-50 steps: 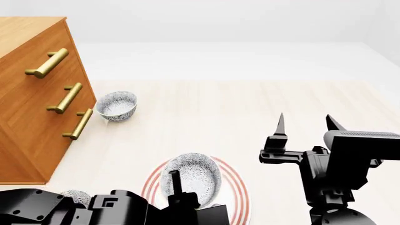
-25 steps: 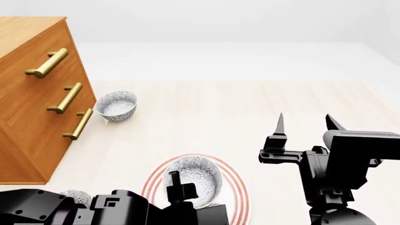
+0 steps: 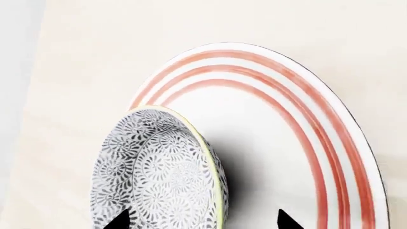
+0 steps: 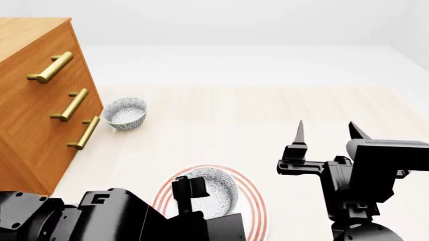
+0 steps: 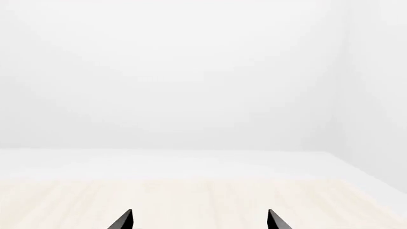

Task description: Put the bowl in the middle on the plate.

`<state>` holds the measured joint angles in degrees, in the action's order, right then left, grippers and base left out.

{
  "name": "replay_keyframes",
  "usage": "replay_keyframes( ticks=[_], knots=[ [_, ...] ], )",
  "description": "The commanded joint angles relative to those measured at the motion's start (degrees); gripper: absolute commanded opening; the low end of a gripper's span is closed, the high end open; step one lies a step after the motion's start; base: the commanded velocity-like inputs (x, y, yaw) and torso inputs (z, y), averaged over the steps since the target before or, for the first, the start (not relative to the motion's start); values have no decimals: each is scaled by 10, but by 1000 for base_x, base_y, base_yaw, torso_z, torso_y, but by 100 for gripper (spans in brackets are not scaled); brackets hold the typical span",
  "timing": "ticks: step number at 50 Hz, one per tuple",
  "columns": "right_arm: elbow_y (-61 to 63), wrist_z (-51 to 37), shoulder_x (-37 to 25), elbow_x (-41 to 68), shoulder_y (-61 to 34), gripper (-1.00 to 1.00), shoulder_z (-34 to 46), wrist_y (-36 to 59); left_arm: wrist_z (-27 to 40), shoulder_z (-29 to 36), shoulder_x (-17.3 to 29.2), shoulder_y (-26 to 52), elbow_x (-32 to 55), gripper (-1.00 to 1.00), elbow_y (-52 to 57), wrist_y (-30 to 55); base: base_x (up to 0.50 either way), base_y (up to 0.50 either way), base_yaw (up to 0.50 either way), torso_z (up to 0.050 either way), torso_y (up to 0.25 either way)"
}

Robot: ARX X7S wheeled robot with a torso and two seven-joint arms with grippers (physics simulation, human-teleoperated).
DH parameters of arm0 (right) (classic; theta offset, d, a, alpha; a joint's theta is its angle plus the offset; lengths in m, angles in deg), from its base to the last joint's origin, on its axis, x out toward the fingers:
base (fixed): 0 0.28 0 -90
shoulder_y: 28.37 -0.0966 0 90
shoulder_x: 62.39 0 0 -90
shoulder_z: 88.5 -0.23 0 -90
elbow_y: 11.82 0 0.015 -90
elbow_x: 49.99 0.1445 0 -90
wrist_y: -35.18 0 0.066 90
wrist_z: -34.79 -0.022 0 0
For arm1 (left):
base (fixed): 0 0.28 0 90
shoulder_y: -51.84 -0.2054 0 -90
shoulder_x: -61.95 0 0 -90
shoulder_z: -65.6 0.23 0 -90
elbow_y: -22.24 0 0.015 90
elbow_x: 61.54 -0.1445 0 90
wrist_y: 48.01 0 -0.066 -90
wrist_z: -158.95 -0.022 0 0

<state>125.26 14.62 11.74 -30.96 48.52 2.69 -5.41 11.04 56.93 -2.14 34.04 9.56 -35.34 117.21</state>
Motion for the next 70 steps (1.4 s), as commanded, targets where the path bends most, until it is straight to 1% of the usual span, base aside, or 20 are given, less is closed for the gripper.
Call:
replay_keyframes(
  ticks=[1, 8, 14, 18, 20, 21, 23, 24, 26, 27, 29, 31, 33, 38, 41, 45, 46, 52, 63, 70],
  knots=[
    [2, -3, -2, 3, -3, 100, 4, 1, 113, -81, 22, 65, 222, 100, 64, 39, 0, 0, 0, 0, 0],
    [6, -5, -3, 8, -11, 100, 5, 9, 153, -94, 36, 102, 286, 100, 84, 26, 0, 0, 0, 0, 0],
    [8, -6, -5, 11, -13, 100, 4, 12, 141, -116, 54, 110, 295, 100, 100, 9, 0, 0, 0, 0, 0],
    [10, -8, -8, 12, -14, 100, 2, 16, 72, -211, 121, 96, 262, 100, 98, -71, 0, 0, 0, 0, 0],
    [11, -10, -10, 11, -19, 100, 4, 21, 48, -261, 151, 73, 252, 100, 82, -135, 0, 0, 0, 0, 0],
    [14, -10, -12, 12, -25, 100, 4, 26, 34, -311, 178, 40, 241, 100, 63, -208, 0, 0, 0, 0, 0],
    [13, -11, -11, 14, -28, 100, 3, 29, 30, -332, 195, 24, 264, 100, 38, -239, 0, 0, 0, 0, 0],
    [12, -11, -12, 13, -29, 100, 4, 28, 12, -355, 210, -6, 221, 100, 44, -280, 0, 0, 0, 0, 0],
    [7, -12, -11, 13, -31, 100, 6, 26, 25, -375, 223, -42, 221, 100, 31, -324, 0, 0, 0, 0, 0],
    [4, -12, -12, 10, -32, 100, 9, 23, 50, -388, 229, -70, 183, 100, 34, -358, 0, 0, 0, 0, 0],
    [0, -12, -12, 11, -34, 100, 9, 22, 65, -404, 237, -97, 230, 100, 17, -389, 0, 0, 0, 0, 0],
    [-2, -11, -12, 12, -39, 100, 11, 24, 100, -414, 237, -128, 167, 100, 25, -426, 0, 0, 0, 0, 0],
    [-6, -11, -12, 12, -45, 100, 13, 25, 103, -437, 236, -178, 182, 100, 10, -482, 0, 0, 0, 0, 0],
    [-8, -15, -18, 12, -65, 100, 11, 40, 158, -450, 205, -216, 122, 100, -40, -539, 0, 0, 0, 0, 0],
    [-9, -15, -21, 17, -82, 100, 3, 51, 184, -438, 192, -214, 77, 100, -51, -538, 0, 0, 0, 0, 0],
    [-9, -16, -21, 18, -82, 100, 4, 51, 184, -438, 192, -214, 77, 100, -51, -538, 0, 0, 0, 0, 0],
    [-5, -18, -23, 18, -102, 100, 13, 64, 218, -433, 182, -218, 32, 100, -42, -543, 0, 0, 0, 0, 0],
    [3, -20, -27, 22, -130, 100, 22, 87, 227, -426, 173, -213, 28, 100, -41, -536, 0, 0, 0, 0, 0],
    [62, -31, -45, 38, -341, 100, 66, 230, 306, -437, 167, -126, -63, 100, 19, -510, 0, 0, 0, 0, 0],
    [77, -34, -39, 51, -413, 100, 71, 281, 330, -458, 166, -72, -29, 100, 36, -490, 0, 0, 0, 0, 0]
  ],
)
